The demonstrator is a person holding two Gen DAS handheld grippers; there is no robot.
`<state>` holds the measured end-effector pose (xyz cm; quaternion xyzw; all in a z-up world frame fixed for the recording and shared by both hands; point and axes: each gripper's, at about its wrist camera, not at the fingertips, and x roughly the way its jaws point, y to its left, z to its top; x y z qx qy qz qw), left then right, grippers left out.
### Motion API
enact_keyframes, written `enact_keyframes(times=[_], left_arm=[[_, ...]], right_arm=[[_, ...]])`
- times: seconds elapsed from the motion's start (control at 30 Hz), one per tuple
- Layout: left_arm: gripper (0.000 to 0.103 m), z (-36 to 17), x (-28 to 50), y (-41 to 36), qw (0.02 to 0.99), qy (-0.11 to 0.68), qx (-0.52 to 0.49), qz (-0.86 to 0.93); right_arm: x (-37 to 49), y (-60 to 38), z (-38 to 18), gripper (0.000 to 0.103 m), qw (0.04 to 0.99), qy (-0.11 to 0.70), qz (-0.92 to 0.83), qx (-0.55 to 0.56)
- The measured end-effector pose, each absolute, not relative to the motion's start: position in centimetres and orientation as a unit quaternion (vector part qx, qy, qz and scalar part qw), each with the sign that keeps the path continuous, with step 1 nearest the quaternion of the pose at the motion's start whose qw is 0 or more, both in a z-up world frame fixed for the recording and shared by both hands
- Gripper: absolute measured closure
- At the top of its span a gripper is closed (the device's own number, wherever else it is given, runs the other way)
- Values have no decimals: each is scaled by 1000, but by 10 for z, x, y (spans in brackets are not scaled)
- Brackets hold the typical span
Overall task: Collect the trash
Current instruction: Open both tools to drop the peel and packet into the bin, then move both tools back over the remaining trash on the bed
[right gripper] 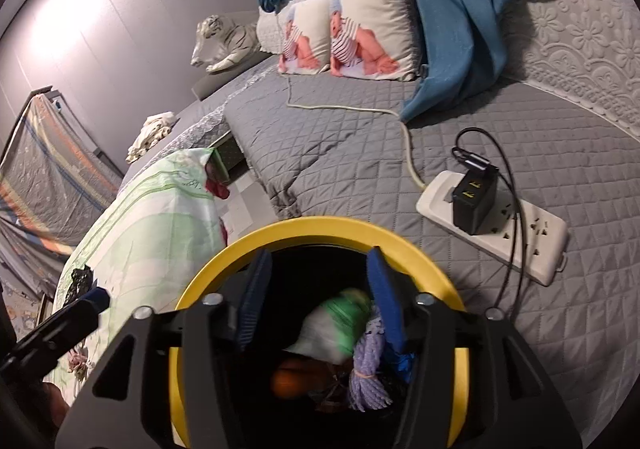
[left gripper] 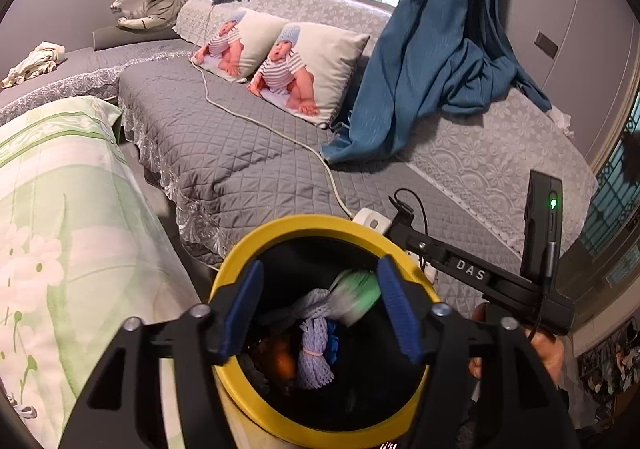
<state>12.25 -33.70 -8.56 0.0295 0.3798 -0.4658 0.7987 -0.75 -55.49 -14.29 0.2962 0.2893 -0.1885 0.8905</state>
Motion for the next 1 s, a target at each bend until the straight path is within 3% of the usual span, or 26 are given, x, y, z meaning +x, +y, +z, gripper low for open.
enact_keyframes(times=[0.1,0.23,0.3,0.5,1.0], left_arm=[[30,-80,126,-329,807,373,20,-458],[17,-71,131,-315,818,360,2,-448],[12,-65,135,-305,826,351,-12,-441],[10,-46,150,-266,852,326,-33,-407],[10,-19,196,-119,920,283,-51,-266]], right_arm=[[-11,-557,-142,46,889,287,-195,300],[-16,-554,-135,29,893,273,-201,297],[-16,-550,-131,27,897,265,-195,294],[-8,-522,-101,21,922,237,-171,255],[60,-405,-42,21,954,235,-35,181]])
